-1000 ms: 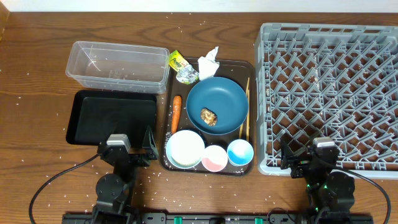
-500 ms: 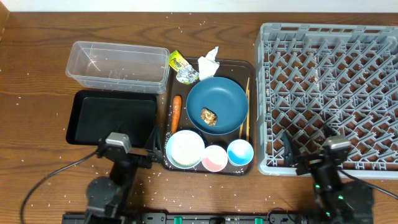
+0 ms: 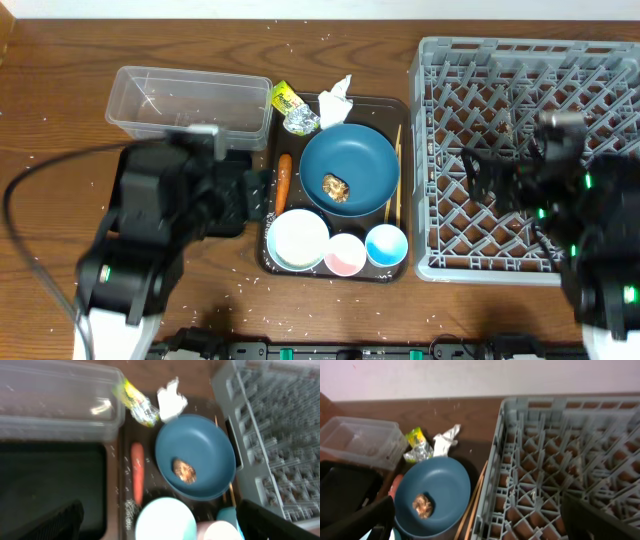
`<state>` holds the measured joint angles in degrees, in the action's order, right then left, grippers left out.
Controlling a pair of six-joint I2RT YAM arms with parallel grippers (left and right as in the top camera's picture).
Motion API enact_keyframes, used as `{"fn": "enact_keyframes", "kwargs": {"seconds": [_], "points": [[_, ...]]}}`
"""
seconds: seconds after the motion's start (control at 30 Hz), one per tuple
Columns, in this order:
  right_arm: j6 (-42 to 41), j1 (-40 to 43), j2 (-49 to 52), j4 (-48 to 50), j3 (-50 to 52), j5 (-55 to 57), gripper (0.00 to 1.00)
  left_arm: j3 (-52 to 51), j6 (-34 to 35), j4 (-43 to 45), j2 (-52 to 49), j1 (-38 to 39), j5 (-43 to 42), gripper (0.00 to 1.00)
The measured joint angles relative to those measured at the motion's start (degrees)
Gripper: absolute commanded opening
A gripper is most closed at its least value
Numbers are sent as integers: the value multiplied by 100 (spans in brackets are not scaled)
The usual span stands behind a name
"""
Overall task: Sort waste into correct bins and load items into the dishwasher rack
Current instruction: 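Reach the left gripper to the pink cup and grasp it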
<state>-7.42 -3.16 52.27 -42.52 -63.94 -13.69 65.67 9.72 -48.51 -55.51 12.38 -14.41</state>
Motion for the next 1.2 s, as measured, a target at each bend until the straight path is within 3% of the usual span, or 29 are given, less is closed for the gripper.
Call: {"fn": "enact_keyframes", "kwargs": {"seconds": [0.27,0.5,0.63,0.77,1.03,1.2], "points": [[-63,120,804,-951,-249,-81,99,376,382,-297,-990,315,-863,98],[-612,944,1014,-1578,-256,348,99,380,354,-901,-1685,1517,-645,98],[-734,1392,1012,-1821,-262,422,99,378,365,-1021,-2057,2173,-203,84],[-776,1635,1012,-1987,-264,474,99,321,326,-1045,-2463,2605,68,79],[-811,1692,1012,-2039,-264,476,99,282,205,-994,-3405,2879,254,68],[-811,1692,1012,-2072,-264,518,99,278,52,-966,-3941,2916,284,51]]}}
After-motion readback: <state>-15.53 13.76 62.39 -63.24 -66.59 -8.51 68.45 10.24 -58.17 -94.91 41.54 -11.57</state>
